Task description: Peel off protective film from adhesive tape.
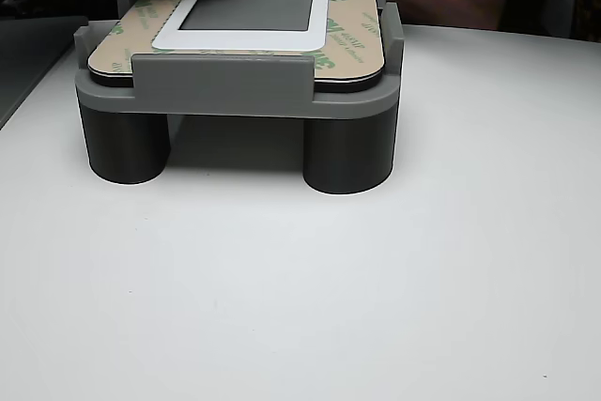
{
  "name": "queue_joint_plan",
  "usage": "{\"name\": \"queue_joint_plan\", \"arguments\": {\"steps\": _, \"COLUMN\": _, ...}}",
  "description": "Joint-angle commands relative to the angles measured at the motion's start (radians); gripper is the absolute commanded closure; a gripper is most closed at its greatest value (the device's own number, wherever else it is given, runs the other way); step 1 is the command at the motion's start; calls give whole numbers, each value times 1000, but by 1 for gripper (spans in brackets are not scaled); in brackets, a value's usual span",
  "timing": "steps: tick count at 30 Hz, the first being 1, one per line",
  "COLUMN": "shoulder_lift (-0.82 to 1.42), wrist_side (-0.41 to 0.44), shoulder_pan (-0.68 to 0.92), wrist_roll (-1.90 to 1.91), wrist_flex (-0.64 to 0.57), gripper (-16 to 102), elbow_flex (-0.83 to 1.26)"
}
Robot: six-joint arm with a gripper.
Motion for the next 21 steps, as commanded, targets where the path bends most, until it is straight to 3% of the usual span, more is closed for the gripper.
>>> {"name": "queue_joint_plan", "arguments": {"steps": 1, "shoulder_lift": 3, "wrist_side": -2, "shoulder_pan": 0, "wrist_roll": 3, "wrist_flex": -6, "gripper": 96, "elbow_flex": -44}}
{"name": "queue_joint_plan", "arguments": {"steps": 21, "shoulder_lift": -89, "wrist_side": -46, "shoulder_pan": 18, "wrist_roll": -28, "wrist_flex": -26, "gripper": 96, "elbow_flex": -109}}
